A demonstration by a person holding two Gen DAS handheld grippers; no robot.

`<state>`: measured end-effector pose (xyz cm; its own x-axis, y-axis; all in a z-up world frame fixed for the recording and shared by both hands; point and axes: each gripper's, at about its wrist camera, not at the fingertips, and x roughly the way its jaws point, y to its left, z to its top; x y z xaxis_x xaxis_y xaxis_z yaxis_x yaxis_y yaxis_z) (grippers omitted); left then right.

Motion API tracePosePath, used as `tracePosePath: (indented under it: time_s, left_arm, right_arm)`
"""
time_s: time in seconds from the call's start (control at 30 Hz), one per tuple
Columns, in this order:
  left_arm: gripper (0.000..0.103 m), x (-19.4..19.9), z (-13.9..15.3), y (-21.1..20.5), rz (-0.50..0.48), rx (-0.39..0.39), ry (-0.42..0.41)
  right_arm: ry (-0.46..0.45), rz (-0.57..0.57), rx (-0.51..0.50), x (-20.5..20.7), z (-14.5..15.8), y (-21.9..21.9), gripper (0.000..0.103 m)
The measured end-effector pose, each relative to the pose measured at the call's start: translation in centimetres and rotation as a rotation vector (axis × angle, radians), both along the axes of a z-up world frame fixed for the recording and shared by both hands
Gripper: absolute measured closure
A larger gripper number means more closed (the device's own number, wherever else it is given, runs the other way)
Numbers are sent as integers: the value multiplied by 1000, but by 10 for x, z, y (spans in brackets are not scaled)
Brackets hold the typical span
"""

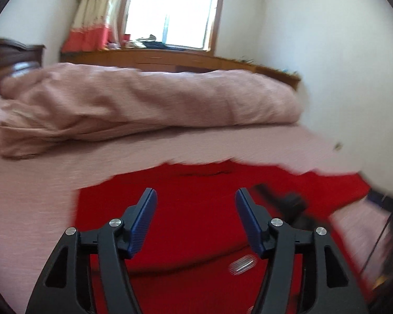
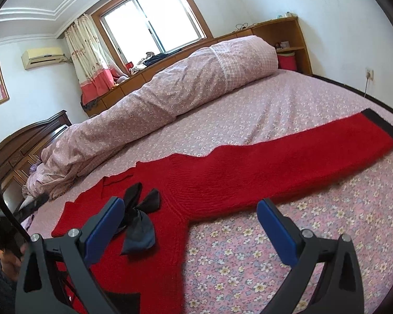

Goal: Fold small clothes
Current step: 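Grasp the other black cuff with the right gripper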

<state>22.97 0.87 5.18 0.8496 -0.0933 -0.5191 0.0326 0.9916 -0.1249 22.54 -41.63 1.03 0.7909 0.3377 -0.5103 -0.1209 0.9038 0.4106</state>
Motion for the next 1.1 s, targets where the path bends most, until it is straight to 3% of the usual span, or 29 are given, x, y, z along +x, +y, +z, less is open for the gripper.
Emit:
tracePosePath:
  time_s: [0.1,0.23,0.4,0.53,0.7,0.77,0.83,0.87,1.1]
  left_arm:
    - [46,-16,-14,39,56,22,35]
    - [46,-22,-29,80,128,-4,51]
    - [51,-4,-38,101,128,-57,37]
    - [62,9,-42,109,91,-83,37]
    - [66,25,-49,104,36,-111,46]
    - [66,31,-56,101,19,-124,71]
    - [66,37,-63,101,20,-124,106]
    - [66,40,-68,101,27,-127,128]
    - [66,44,-83,121,127,-193,212]
  right_arm:
    - [28,58,21,6,-2,16,0]
    - [33,145,16,17,-2,58,0]
    - [49,269,-46,42,-7,129,3]
    - [107,322,-138,67,-21,171,24]
    - [192,290,-143,88,-45,179,34]
    - [206,289,-194,90,-50,180,52]
    - [211,279,-204,92,-50,178,78]
    - [212,276,-200,93,-50,176,83]
    - [211,277,-195,82,-43,166,95]
